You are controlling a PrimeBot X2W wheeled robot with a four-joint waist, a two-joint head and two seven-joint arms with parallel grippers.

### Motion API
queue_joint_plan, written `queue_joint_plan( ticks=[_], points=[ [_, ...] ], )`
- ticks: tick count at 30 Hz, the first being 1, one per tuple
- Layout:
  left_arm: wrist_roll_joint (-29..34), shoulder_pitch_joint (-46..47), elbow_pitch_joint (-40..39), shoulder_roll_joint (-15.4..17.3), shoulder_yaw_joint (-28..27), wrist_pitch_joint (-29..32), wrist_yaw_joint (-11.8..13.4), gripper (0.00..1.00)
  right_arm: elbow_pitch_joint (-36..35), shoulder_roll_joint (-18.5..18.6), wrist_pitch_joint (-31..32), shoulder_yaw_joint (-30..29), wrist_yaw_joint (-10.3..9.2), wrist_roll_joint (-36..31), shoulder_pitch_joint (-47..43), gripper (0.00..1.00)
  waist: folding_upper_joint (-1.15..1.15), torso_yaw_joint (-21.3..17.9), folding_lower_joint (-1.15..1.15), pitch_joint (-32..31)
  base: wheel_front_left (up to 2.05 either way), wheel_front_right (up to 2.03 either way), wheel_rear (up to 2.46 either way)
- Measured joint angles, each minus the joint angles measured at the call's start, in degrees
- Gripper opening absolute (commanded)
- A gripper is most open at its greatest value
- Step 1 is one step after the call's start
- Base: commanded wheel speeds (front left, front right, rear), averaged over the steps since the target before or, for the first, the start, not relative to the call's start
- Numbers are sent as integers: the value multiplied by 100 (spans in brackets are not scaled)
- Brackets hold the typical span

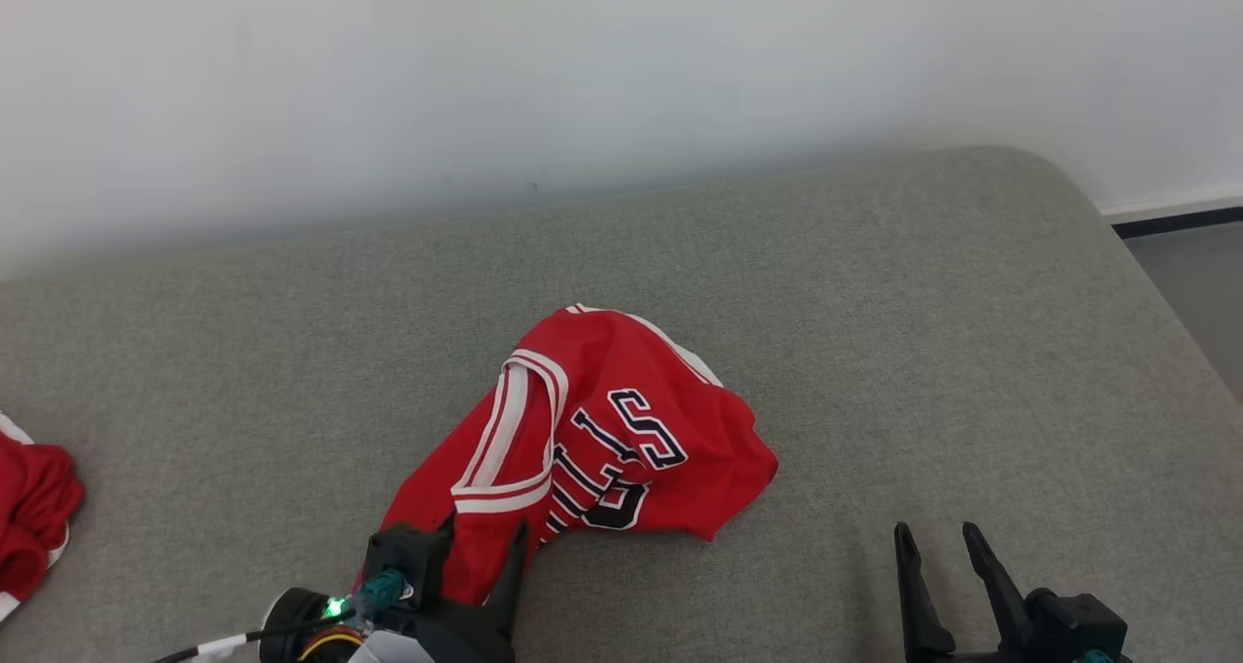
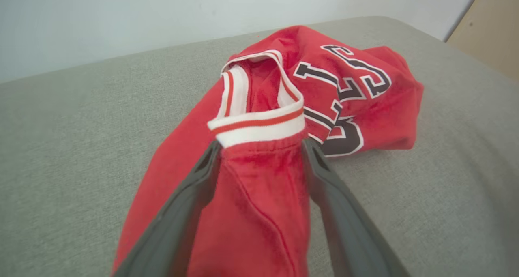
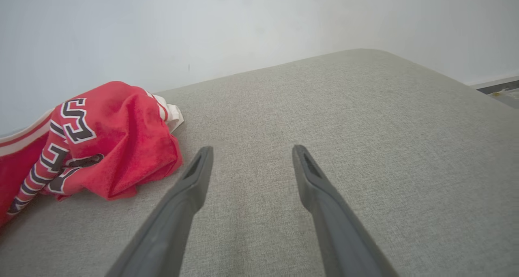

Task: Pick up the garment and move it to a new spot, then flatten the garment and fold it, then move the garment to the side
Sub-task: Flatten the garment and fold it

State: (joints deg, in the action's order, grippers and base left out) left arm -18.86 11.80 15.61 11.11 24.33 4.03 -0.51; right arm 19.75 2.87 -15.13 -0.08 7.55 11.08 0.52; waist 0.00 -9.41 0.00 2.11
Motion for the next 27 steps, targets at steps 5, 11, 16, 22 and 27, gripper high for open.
queue_joint_plan(
  ticks=[5, 11, 16, 22, 27],
  points=[
    [7, 9, 152, 24, 35, -2, 25, 0, -2, -1, 0, 2, 0, 25, 19, 100, 0, -105, 0, 35, 0, 0, 0],
    [-74, 339, 19, -209, 232, -180, -246, 0, 1, -2, 0, -41, 0, 41, 53, 100, 0, -62, 0, -14, 0, 0, 0],
    [-36, 965, -316, -555, 675, -198, -433, 0, 14, -3, 0, -45, 0, 40, 51, 100, 0, -17, 0, -90, 0, 0, 0],
    [-105, 1953, -468, -766, 1269, -141, -582, 0, 32, -1, 0, -22, 0, 41, 53, 100, 0, -70, 0, -130, 0, 0, 0],
    [-416, 2963, -486, -809, 1547, -208, -608, 0, 41, 1, 0, -63, 0, 41, 49, 100, 0, -178, 0, -148, 0, 0, 0]
  ],
)
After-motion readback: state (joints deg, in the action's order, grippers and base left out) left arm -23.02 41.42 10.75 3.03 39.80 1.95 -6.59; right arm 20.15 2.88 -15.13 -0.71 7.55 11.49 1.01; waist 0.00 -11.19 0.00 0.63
